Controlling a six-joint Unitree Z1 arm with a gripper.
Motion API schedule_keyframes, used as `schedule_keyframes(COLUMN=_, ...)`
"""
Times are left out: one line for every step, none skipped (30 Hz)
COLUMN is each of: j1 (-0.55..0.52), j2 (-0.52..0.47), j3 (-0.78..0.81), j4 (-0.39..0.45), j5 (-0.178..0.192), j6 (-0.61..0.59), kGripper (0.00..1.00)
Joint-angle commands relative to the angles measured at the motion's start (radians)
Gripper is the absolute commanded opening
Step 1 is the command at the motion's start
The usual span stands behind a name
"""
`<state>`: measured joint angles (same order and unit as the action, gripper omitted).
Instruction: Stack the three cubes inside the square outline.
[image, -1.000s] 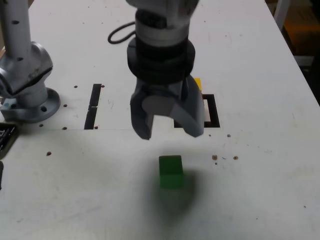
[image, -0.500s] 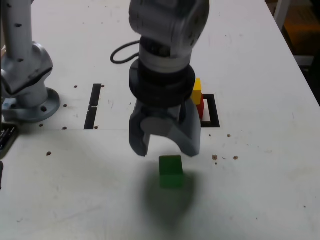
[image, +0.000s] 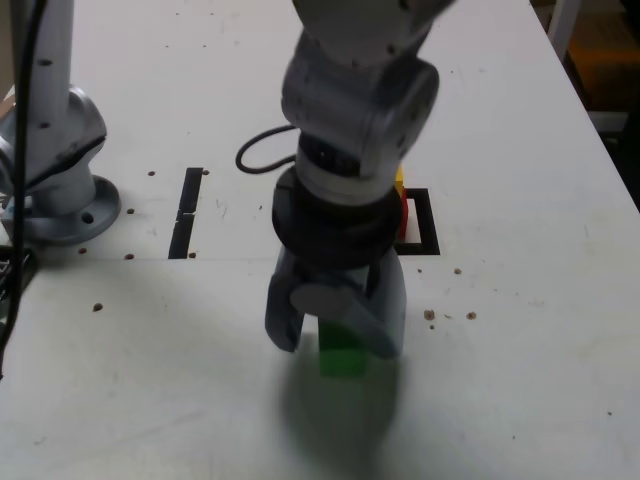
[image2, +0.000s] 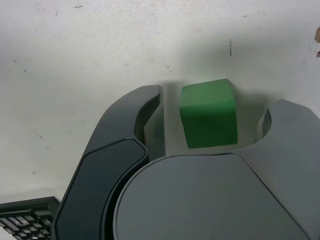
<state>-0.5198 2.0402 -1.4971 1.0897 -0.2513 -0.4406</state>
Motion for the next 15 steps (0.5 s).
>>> schedule_keyframes(j1=-0.002, j2=0.013, j3=-0.010, j4=-0.004, j5=-0.002, j6=0.003, kGripper=0.75)
schedule_keyframes(j1=-0.002, j2=0.019, j3=-0.012, j4=-0.005, j5=-0.002, j6=0.004, kGripper=0.75)
schedule_keyframes(j1=-0.002, j2=0.025, j3=-0.015, j4=-0.007, j5=-0.002, j6=0.005, kGripper=0.75)
schedule_keyframes(j1=-0.002, j2=0.031, j3=-0.018, j4=-0.009, j5=-0.002, j6=0.006, kGripper=0.75)
schedule_keyframes(j1=-0.002, j2=0.036, j3=-0.021, j4=-0.011, j5=-0.002, j6=0.006, kGripper=0.75)
schedule_keyframes(j1=-0.002, j2=0.044, j3=-0.023, j4=-0.014, j5=-0.002, j6=0.007, kGripper=0.75)
schedule_keyframes(j1=-0.002, j2=0.050, j3=-0.024, j4=-0.018, j5=-0.002, j6=0.007, kGripper=0.75)
schedule_keyframes(j1=-0.002, j2=0.055, j3=-0.023, j4=-0.023, j5=-0.002, j6=0.008, kGripper=0.74)
schedule_keyframes(j1=-0.002, j2=0.057, j3=-0.020, j4=-0.026, j5=-0.004, j6=0.008, kGripper=0.73)
schedule_keyframes(j1=-0.002, j2=0.059, j3=-0.016, j4=-0.031, j5=-0.006, j6=0.008, kGripper=0.71)
schedule_keyframes(j1=-0.002, j2=0.061, j3=-0.011, j4=-0.036, j5=-0.009, j6=0.007, kGripper=0.69)
schedule_keyframes(j1=-0.002, j2=0.062, j3=-0.005, j4=-0.042, j5=-0.013, j6=0.007, kGripper=0.66)
schedule_keyframes(j1=-0.002, j2=0.062, j3=0.002, j4=-0.048, j5=-0.017, j6=0.006, kGripper=0.62)
schedule_keyframes(j1=-0.002, j2=0.062, j3=0.010, j4=-0.057, j5=-0.021, j6=0.004, kGripper=0.59)
schedule_keyframes(j1=-0.002, j2=0.062, j3=0.019, j4=-0.069, j5=-0.025, j6=0.002, kGripper=0.54)
